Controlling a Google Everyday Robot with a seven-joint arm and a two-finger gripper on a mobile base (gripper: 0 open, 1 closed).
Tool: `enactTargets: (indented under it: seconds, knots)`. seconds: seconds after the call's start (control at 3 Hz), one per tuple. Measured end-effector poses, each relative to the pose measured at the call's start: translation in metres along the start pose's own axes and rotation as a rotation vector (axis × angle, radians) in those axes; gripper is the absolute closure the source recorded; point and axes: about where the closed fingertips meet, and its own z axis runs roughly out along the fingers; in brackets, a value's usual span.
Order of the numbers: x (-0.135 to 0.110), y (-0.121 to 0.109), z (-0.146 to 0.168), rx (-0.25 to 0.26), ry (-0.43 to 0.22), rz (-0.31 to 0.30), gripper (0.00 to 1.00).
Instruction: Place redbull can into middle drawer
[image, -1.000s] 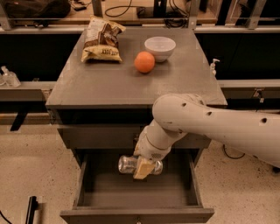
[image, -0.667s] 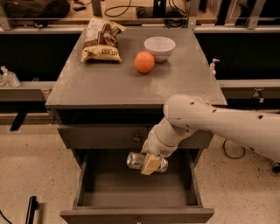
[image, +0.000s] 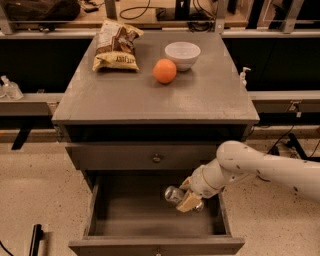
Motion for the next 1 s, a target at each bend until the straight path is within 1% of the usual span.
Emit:
enactTargets:
  seconds: [0.33,0.67,1.0]
  knots:
    - [0.035,-0.01,0.017,0.043,-0.047,0.061,1.0]
    - [0.057,-0.02,0.039,0.092,-0.083,0.117,1.0]
    - [0.068,-0.028,0.079,0.131,-0.112,0.132,0.97]
